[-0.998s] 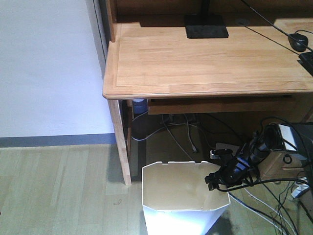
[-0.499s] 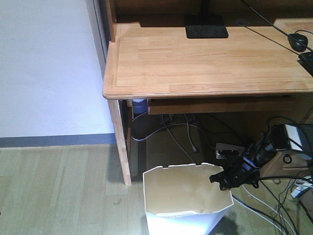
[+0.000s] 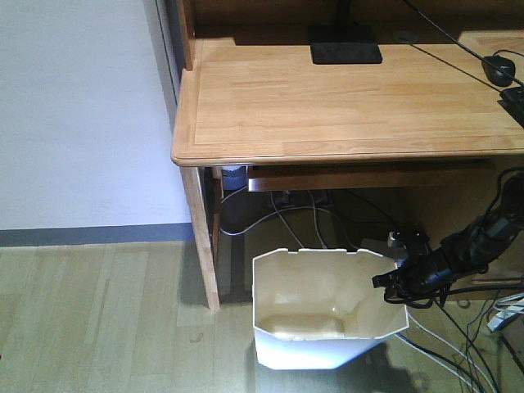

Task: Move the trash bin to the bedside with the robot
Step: 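Close the right gripper on the bin rim and lift it slightly, then hold the bin with the right gripper while the base turns toward the bed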

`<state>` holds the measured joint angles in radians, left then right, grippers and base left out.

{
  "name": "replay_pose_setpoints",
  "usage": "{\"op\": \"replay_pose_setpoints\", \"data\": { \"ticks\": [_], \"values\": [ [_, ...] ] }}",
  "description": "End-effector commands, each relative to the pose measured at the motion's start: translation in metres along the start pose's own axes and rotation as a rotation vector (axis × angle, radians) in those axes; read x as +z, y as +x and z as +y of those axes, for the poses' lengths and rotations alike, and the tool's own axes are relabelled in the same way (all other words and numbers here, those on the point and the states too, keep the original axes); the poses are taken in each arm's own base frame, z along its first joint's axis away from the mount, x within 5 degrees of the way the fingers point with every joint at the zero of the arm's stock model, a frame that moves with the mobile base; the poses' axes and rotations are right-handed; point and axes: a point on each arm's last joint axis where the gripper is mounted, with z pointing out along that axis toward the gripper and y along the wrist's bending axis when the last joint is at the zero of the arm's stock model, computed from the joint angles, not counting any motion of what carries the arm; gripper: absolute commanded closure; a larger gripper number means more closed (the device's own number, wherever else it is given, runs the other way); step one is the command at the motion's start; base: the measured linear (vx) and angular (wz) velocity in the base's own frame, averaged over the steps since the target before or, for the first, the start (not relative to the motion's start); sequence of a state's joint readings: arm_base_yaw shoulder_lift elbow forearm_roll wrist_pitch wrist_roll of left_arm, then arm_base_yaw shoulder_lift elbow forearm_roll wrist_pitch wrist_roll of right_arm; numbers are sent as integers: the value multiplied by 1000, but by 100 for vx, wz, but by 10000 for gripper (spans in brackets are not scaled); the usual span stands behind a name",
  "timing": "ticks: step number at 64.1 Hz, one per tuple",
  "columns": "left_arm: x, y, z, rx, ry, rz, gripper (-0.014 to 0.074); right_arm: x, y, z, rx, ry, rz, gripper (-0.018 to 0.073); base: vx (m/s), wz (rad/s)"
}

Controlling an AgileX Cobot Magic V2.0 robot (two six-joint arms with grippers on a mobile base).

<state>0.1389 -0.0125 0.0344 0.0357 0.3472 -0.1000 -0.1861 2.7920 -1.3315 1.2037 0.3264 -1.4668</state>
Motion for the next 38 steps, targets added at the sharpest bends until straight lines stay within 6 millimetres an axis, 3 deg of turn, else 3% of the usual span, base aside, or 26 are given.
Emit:
{"op": "replay_pose_setpoints", "data": {
  "ticks": [1, 38],
  "values": [
    [-1, -5, -1, -6, 11, -76, 603, -42, -18, 26, -45, -182, -94, 564, 0, 0],
    [-1, -5, -1, -6, 11, -76, 603, -131, -11, 68, -204, -321, -100, 564, 0, 0]
  ]
}}
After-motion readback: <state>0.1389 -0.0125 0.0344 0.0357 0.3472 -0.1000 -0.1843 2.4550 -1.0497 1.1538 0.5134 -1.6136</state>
